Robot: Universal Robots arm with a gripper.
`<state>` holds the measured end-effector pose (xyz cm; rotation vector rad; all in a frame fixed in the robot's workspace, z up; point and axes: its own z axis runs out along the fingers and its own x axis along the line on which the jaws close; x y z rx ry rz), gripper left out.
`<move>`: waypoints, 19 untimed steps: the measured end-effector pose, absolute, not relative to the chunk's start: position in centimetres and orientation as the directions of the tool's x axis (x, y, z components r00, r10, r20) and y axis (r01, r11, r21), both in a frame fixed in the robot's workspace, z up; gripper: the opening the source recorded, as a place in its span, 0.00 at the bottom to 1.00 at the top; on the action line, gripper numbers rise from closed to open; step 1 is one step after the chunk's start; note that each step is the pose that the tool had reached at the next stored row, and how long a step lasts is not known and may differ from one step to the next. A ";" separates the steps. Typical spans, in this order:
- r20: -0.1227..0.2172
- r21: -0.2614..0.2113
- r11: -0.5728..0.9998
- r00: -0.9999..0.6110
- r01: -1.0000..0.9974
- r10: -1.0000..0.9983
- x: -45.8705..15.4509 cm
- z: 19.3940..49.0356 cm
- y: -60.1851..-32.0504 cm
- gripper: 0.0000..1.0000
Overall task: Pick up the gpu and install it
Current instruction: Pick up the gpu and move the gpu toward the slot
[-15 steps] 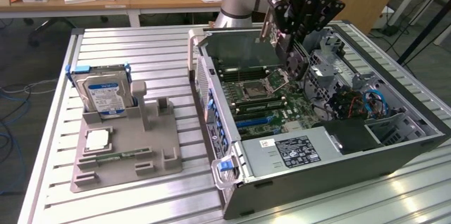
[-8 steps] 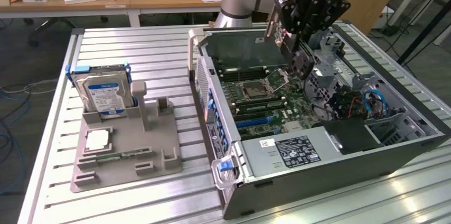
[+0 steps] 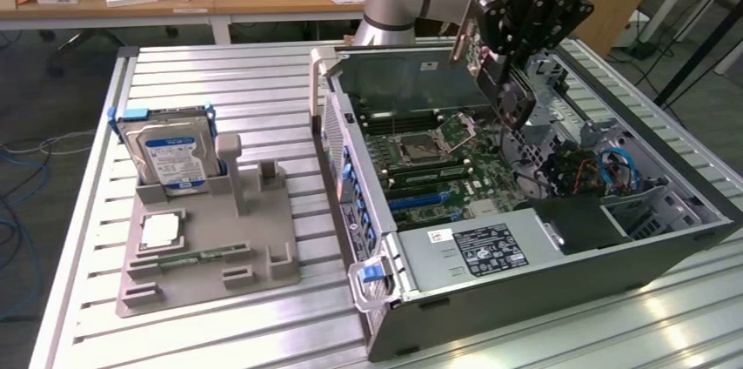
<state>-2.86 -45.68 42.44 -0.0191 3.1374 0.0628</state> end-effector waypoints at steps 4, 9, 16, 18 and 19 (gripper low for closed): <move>-0.004 0.040 0.999 -1.000 -0.013 -0.012 -2.4 42.4 -45.7 0.26; -0.004 0.040 0.999 -1.000 -0.013 -0.013 -1.6 42.4 -45.7 0.26; -0.004 0.040 0.999 -1.000 -0.013 -0.013 -0.9 42.4 -45.7 0.26; -0.004 0.040 0.999 -1.000 -0.013 -0.013 -0.8 42.4 -45.7 0.26; -0.004 0.040 0.999 -1.000 -0.013 -0.013 -0.8 42.4 -45.7 0.26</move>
